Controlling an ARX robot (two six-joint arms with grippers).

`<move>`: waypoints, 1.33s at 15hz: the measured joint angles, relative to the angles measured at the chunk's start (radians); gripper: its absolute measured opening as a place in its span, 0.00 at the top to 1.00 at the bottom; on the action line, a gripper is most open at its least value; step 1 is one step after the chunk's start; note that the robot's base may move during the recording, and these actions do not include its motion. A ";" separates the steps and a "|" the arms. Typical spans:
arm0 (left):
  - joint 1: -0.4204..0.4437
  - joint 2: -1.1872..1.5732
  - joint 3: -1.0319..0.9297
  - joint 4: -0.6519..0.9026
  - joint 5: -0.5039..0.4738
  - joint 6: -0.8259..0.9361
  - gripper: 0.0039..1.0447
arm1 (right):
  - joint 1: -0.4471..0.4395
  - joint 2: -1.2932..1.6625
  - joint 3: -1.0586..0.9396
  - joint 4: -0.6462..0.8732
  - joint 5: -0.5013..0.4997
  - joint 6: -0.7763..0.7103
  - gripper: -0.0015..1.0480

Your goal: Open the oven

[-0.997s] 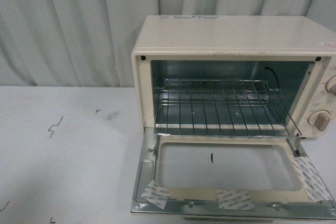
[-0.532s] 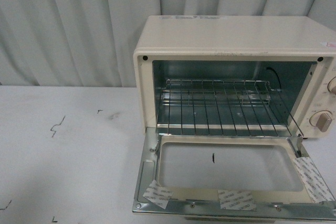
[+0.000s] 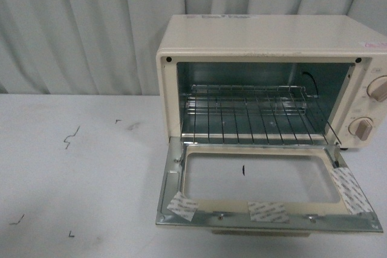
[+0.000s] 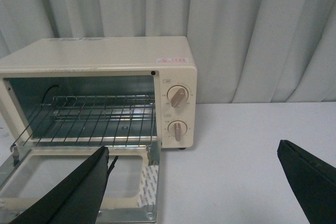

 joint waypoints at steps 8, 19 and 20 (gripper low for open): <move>0.000 0.000 0.000 -0.003 0.000 0.000 0.06 | 0.000 0.000 0.000 -0.004 0.000 0.000 0.06; 0.000 0.000 0.000 0.001 0.000 0.000 0.06 | 0.000 -0.002 0.000 0.001 0.000 0.000 0.06; 0.000 0.000 0.000 0.001 0.000 0.000 0.06 | 0.000 -0.002 0.000 0.001 0.000 0.000 0.06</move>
